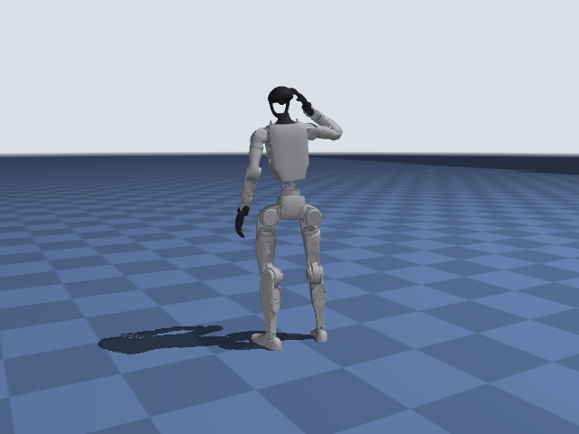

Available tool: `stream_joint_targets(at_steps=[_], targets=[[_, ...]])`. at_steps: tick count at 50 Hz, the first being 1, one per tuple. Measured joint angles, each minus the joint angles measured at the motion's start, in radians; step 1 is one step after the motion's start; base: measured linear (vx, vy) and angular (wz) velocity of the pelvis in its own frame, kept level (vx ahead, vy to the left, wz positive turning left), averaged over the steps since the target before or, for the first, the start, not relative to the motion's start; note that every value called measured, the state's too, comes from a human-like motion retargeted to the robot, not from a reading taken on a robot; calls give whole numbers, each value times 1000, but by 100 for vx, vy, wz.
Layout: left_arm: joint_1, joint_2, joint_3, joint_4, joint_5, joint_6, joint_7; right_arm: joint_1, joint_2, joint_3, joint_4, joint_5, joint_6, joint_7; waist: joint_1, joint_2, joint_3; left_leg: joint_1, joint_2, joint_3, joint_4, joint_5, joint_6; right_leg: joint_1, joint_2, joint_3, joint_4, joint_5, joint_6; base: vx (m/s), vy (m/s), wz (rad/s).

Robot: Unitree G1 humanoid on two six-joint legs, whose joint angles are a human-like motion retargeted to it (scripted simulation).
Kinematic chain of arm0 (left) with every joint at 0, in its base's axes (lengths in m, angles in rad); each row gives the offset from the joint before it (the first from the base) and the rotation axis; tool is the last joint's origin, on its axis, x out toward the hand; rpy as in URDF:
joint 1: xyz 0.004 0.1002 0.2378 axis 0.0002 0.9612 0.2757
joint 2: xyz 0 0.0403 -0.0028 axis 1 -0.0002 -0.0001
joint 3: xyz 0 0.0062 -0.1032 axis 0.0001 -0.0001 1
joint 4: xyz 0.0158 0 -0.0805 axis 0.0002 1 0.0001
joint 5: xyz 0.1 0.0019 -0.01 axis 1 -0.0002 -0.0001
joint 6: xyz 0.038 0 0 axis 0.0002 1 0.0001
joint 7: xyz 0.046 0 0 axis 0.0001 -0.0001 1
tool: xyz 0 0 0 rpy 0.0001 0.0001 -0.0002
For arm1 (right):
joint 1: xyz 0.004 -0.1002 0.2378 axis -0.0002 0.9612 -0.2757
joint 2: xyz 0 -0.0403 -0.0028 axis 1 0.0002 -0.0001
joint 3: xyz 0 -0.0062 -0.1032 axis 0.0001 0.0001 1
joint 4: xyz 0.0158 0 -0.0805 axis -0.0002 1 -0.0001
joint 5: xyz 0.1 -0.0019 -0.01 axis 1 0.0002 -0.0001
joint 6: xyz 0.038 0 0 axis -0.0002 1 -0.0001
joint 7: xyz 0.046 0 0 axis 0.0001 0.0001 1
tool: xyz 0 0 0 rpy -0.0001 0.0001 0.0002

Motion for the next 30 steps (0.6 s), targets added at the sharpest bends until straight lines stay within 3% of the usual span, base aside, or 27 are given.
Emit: stream_joint_targets(at_steps=[30], targets=[[-5,-12,-1,-15,-21,-5,-2,3,-56,-39,19,-26,15,-15,-4,6,14,-2,-5,-14,0,9,3,5,-7,-12,1,6,0,0,0,0]])
